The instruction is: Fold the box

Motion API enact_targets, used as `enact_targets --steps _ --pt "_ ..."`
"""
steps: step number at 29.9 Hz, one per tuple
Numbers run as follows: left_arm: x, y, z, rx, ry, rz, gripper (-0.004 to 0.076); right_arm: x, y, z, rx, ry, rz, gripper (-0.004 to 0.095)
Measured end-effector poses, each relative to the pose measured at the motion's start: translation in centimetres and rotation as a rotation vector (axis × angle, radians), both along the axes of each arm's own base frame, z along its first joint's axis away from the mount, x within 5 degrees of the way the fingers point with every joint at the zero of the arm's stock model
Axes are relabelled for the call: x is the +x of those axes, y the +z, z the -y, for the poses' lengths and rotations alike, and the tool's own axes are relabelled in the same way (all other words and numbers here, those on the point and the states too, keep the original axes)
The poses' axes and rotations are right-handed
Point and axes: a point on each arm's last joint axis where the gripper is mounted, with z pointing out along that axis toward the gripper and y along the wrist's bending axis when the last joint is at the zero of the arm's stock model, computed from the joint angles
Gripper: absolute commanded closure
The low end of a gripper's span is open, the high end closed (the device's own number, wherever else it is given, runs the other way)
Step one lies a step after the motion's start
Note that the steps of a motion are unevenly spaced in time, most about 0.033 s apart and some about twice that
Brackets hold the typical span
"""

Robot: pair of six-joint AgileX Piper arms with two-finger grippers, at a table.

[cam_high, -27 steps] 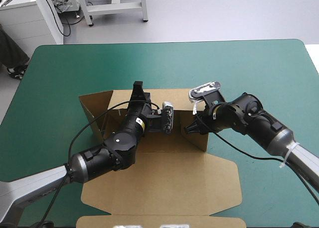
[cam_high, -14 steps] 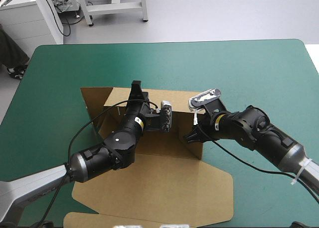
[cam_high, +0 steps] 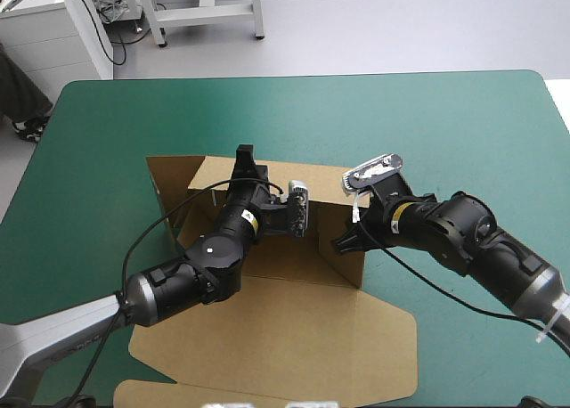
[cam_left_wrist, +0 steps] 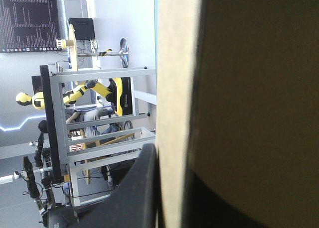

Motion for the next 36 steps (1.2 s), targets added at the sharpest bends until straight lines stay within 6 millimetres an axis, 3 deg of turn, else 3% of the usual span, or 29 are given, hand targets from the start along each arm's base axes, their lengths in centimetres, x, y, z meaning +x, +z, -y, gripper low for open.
enact_targets --steps 13,19,27,36 --pt "0.2 0.6 0.5 -0.042 0.002 -0.005 0.0731 -0.8 -0.6 0.1 0.014 -0.031 -0.117 0.0472" --pt "0.2 0.7 0.5 -0.055 0.000 -0.010 0.0731 -1.4 -2.7 0.4 -0.002 -0.038 -0.163 0.0473" --pt "0.3 0.8 0.4 -0.053 0.018 -0.008 0.0731 -0.6 -2.4 0.4 0.033 -0.085 -0.077 0.0653" --pt "0.3 0.9 0.3 -0.050 0.030 -0.005 0.0731 0.0 -2.1 0.5 0.051 -0.117 -0.009 0.0658"
